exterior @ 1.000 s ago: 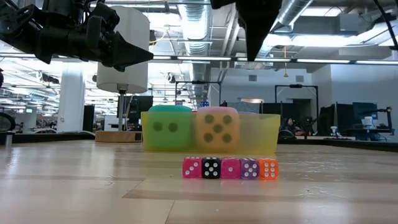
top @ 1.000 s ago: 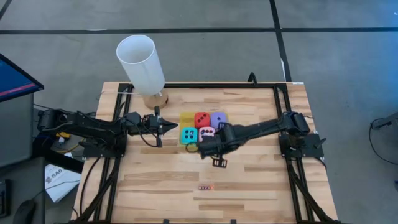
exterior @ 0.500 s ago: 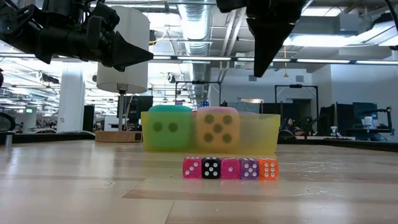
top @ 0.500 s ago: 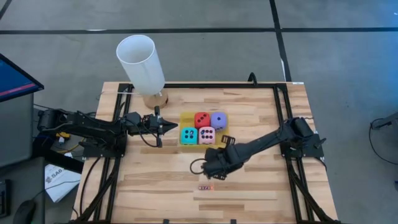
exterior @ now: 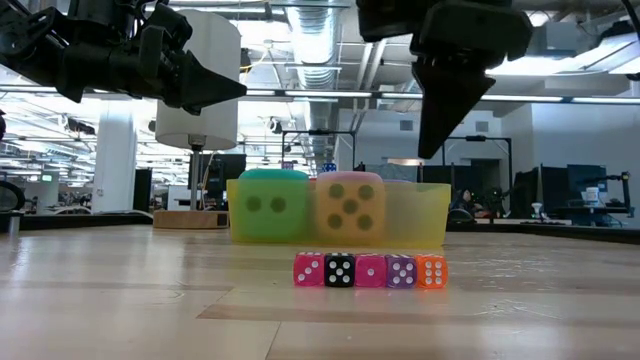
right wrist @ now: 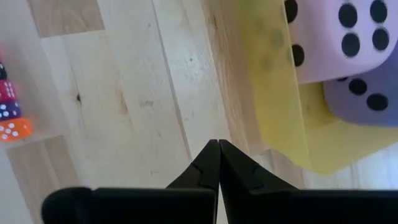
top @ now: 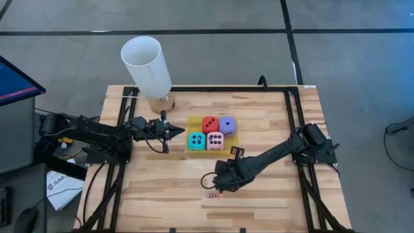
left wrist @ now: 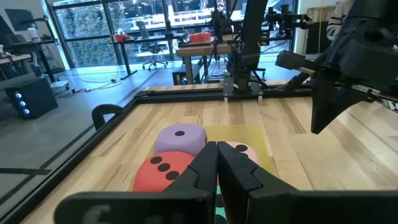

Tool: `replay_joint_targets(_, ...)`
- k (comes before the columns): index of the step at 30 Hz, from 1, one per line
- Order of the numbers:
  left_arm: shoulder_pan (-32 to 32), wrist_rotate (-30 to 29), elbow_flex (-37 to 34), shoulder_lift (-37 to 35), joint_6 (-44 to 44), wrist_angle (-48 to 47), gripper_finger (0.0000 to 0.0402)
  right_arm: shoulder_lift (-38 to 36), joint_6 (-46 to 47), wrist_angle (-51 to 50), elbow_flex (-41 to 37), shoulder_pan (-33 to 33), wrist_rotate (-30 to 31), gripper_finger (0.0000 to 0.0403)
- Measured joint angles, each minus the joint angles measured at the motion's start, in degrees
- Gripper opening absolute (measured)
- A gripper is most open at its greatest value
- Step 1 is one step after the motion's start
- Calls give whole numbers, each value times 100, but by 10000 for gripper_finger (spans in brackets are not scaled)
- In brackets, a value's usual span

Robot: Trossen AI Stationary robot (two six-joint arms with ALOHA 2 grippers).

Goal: Pick & Place Dice
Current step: Put the orange dice into the yellow bin

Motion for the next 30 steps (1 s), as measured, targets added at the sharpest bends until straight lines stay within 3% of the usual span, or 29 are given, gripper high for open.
replay_joint_targets(13, -1, 0, 0, 0, -2, 2, 0, -2, -516, 133, 4, -87, 9, 0)
replay_joint_targets(30, 0, 0, 0, 0, -2, 2, 0, -2, -533, 127, 7, -190, 50, 0)
